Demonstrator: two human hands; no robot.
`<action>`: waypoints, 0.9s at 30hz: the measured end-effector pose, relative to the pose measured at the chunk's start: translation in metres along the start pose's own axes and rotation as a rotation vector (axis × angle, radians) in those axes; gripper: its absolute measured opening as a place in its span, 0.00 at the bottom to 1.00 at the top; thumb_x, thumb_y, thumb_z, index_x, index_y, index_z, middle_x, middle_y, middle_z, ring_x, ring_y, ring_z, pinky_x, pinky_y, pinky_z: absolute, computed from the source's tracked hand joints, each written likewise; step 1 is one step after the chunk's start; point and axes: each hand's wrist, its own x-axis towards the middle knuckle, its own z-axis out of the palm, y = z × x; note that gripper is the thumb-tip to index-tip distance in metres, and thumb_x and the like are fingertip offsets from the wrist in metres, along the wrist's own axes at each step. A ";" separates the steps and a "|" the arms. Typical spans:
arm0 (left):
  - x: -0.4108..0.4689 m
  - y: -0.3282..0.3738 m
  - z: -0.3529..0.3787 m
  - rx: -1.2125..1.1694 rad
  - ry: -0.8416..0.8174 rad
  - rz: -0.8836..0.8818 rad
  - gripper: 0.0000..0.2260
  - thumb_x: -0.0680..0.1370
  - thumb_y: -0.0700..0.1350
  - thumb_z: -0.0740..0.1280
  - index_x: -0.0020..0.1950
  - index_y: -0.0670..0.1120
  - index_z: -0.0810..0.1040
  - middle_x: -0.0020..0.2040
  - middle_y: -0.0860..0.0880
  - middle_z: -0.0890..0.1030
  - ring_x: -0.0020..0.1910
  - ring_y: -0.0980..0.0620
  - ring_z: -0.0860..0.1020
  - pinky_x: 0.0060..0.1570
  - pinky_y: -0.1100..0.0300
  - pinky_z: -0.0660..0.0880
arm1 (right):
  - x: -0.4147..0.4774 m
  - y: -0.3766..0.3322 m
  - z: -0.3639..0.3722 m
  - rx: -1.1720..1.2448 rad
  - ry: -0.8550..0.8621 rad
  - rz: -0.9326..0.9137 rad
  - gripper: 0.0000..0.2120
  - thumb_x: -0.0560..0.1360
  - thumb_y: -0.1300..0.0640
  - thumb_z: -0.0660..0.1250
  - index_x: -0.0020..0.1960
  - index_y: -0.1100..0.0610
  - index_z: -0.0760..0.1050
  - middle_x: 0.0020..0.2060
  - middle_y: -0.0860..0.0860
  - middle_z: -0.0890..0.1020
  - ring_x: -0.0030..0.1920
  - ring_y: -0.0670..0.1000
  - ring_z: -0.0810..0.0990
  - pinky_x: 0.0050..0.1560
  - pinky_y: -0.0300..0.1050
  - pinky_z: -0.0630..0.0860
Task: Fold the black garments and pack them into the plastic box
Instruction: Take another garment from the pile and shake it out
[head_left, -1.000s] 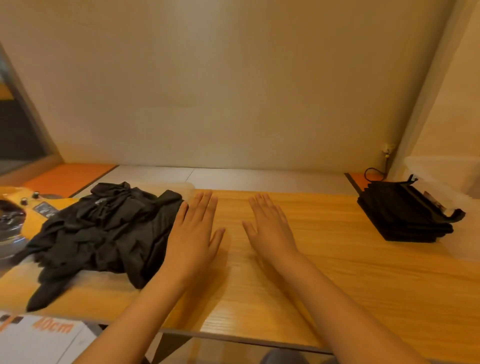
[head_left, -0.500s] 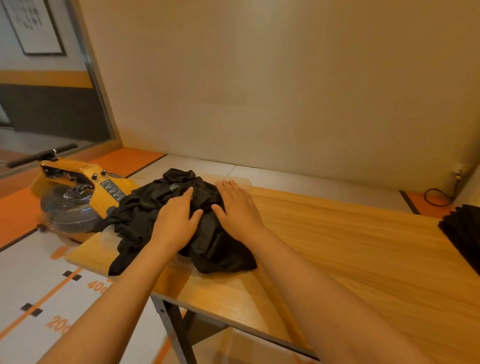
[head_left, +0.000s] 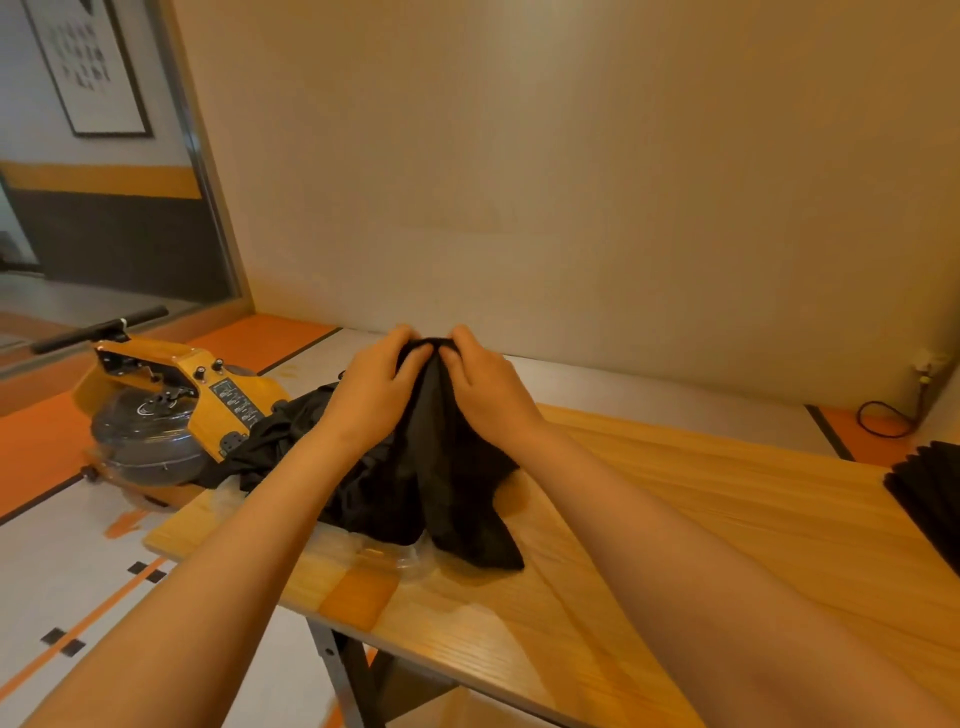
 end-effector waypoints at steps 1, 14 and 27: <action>0.008 0.011 0.000 -0.003 0.000 0.015 0.10 0.83 0.49 0.58 0.52 0.44 0.74 0.44 0.46 0.79 0.40 0.50 0.77 0.38 0.56 0.73 | 0.003 -0.002 -0.011 0.021 0.022 0.006 0.09 0.83 0.53 0.52 0.48 0.57 0.64 0.34 0.52 0.74 0.37 0.57 0.75 0.35 0.52 0.68; 0.064 0.144 0.037 0.007 -0.094 0.242 0.10 0.83 0.48 0.57 0.48 0.47 0.74 0.41 0.49 0.77 0.39 0.53 0.75 0.36 0.63 0.68 | -0.040 0.046 -0.219 -0.390 -0.038 0.077 0.24 0.73 0.37 0.65 0.40 0.60 0.75 0.32 0.53 0.76 0.33 0.52 0.73 0.34 0.47 0.66; 0.110 0.255 0.074 -0.283 -0.079 0.122 0.14 0.84 0.44 0.54 0.39 0.46 0.70 0.36 0.49 0.70 0.35 0.54 0.67 0.35 0.62 0.64 | -0.107 0.059 -0.393 -0.587 0.150 0.270 0.26 0.72 0.34 0.61 0.47 0.57 0.79 0.38 0.55 0.81 0.40 0.56 0.78 0.40 0.50 0.73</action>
